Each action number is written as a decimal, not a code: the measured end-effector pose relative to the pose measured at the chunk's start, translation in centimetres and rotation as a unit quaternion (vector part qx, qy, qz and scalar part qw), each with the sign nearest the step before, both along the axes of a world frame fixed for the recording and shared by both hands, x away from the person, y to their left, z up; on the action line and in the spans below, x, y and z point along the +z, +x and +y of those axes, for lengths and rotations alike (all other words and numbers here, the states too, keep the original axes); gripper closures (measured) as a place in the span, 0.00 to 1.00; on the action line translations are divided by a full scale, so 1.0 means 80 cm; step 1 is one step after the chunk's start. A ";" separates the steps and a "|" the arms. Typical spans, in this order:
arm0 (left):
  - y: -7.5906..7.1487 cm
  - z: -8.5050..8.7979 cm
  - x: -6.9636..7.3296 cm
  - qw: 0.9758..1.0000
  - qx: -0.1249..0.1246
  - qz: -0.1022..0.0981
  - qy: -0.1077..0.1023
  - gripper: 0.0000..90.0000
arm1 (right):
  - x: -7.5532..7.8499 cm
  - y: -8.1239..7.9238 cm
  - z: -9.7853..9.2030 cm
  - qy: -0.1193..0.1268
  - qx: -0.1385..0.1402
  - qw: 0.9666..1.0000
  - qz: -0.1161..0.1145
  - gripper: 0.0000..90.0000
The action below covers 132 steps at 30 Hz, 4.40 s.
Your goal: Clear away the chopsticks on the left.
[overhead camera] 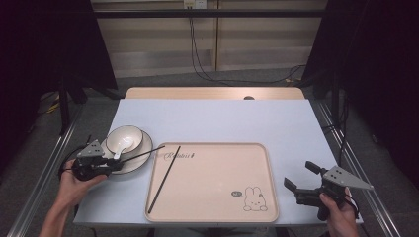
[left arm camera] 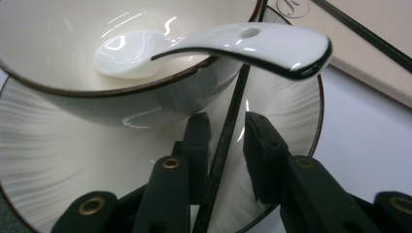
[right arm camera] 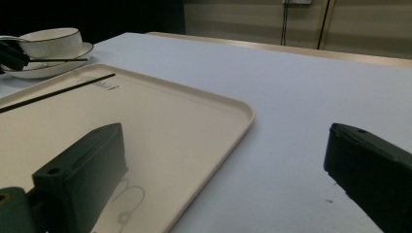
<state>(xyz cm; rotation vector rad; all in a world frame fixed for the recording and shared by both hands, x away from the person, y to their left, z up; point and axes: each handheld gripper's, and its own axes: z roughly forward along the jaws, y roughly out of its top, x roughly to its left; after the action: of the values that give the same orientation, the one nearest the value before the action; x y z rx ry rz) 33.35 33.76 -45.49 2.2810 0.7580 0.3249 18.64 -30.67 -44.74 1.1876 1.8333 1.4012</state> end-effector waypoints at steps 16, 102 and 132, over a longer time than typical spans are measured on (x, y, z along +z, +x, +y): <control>-0.003 -0.013 -0.003 1.000 -0.029 0.009 -0.004 0.95 | 0.000 0.000 0.000 -0.001 -0.001 1.000 -0.001 0.01; -0.100 -0.152 0.053 0.973 0.155 0.075 -0.151 0.95 | 0.001 0.000 0.003 0.004 0.012 1.000 0.000 0.02; -0.084 -0.202 -0.001 0.966 0.219 0.110 -0.083 0.95 | 0.001 0.000 0.004 0.001 0.013 1.000 0.001 0.02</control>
<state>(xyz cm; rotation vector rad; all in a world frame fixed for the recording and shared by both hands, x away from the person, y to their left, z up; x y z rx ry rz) 26.64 17.63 -45.54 1.9961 1.3571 0.1989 18.64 -30.37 -44.69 1.1708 1.8555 1.4175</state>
